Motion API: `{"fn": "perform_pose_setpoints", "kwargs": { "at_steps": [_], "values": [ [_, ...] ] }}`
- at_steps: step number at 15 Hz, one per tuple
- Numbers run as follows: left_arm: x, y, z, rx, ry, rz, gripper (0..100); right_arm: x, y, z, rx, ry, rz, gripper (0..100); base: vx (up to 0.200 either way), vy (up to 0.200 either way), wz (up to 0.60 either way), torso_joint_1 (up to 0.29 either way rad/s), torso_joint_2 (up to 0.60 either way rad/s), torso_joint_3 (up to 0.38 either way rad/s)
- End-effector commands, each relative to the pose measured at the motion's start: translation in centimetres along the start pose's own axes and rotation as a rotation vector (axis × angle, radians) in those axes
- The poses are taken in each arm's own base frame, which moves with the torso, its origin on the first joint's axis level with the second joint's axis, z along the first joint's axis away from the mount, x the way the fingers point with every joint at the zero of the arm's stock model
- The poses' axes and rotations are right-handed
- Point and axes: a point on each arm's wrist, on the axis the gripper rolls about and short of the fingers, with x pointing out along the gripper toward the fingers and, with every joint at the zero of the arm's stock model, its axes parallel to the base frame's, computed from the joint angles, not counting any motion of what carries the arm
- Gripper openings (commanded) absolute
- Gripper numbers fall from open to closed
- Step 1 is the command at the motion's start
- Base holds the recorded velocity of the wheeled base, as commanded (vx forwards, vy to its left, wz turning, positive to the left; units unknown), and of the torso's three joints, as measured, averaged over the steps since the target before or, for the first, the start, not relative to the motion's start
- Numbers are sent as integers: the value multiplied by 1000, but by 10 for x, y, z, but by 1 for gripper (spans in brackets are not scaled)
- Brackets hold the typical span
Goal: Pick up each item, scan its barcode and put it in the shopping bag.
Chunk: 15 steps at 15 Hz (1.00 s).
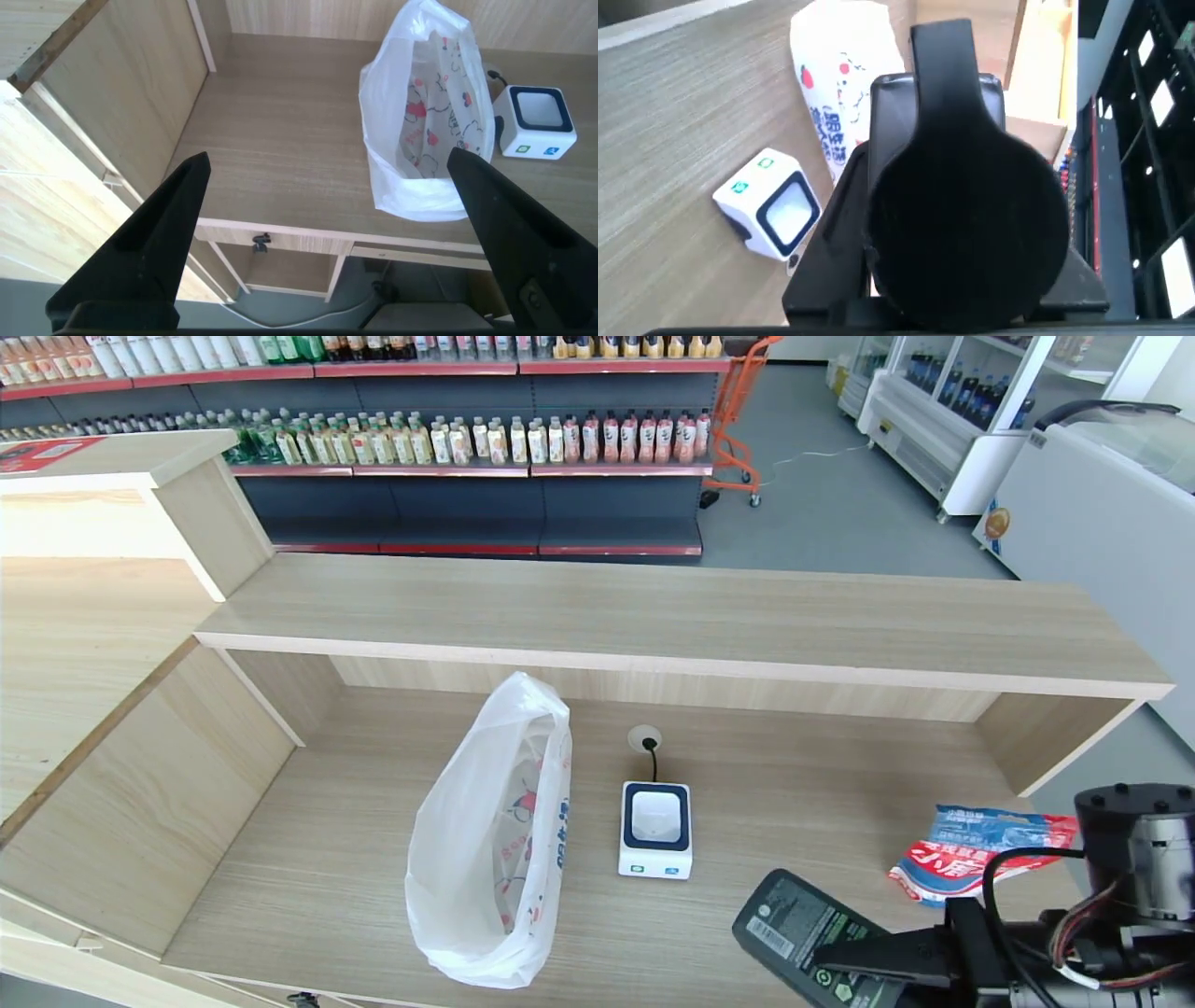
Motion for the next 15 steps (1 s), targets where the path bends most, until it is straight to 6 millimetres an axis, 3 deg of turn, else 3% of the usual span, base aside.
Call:
{"fn": "perform_pose_setpoints", "kwargs": {
  "at_steps": [1, 5, 15],
  "values": [
    [0, 0, 0, 0, 0, 1, 100, 16, 3, 6, -27, -112, -13, 0, 0, 0, 0, 0, 0, 0],
    [0, 0, 0, 0, 1, -1, 100, 22, -5, 8, -157, -190, -101, 0, 0, 0, 0, 0, 0, 0],
    [0, 0, 0, 0, 1, -1, 100, 20, -27, -5, -386, -80, -219, 0, 0, 0, 0, 0, 0, 0]
  ]
}}
